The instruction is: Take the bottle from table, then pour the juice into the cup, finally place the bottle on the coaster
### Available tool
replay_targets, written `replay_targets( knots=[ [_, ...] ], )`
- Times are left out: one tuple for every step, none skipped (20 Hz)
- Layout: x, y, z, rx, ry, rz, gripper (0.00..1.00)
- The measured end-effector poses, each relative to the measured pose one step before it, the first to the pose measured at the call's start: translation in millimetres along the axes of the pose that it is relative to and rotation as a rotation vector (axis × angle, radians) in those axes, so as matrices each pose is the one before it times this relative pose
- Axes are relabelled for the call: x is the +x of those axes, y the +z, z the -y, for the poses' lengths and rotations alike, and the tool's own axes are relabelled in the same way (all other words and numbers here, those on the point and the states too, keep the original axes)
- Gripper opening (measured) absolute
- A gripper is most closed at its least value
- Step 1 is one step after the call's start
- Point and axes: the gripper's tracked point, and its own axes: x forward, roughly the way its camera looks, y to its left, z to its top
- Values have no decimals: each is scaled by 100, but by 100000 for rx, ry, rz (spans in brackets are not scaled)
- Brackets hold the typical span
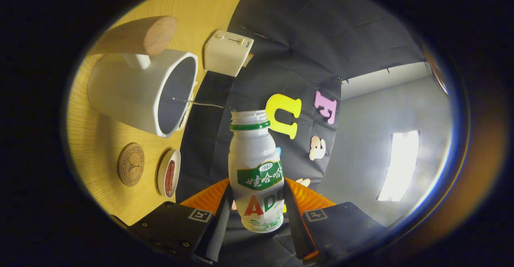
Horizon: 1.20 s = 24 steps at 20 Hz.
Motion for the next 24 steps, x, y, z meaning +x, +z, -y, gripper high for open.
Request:
replay_targets(
  knots=[
    [138, -62, 53, -35, -209, -39, 68],
    [60, -112, 37, -295, -48, -202, 68],
    [63, 57, 113, -532, -282, 268, 68],
    [-24, -59, 63, -608, -317, 105, 68],
    [56, -33, 21, -688, -121, -3, 68],
    [-59, 24, 29, -527, -166, 179, 68],
    [158, -41, 3, -576, -5, 410, 68],
    [30, -4, 35, -634, -174, 319, 68],
    [-58, 24, 37, -748, -143, 285, 68],
    [-65, 62, 144, -475, -243, 472, 68],
    [56, -33, -11, -405, -180, 359, 68],
    [13, 29, 34, -495, -48, 301, 68],
    [65, -60, 52, -413, -71, 259, 68],
    [-70, 23, 70, -356, -18, 336, 68],
    [-24, 34, -7, -448, -50, 294, 68],
    [-24, 68, 7, -629, -57, 402, 69],
    [53, 26, 55, -823, 8, 332, 68],
    [17, -45, 85, -703, -158, 297, 68],
    [50, 19, 28, -642, -78, 261, 68],
    [-23, 62, 29, -611, -123, 218, 68],
    [83, -22, 72, -715, 15, 338, 68],
    [11, 100, 97, -782, -189, 528, 68],
    [-100, 3, 20, -887, -218, 549, 68],
    [36, 53, 81, -942, -192, 581, 68]
  ],
)
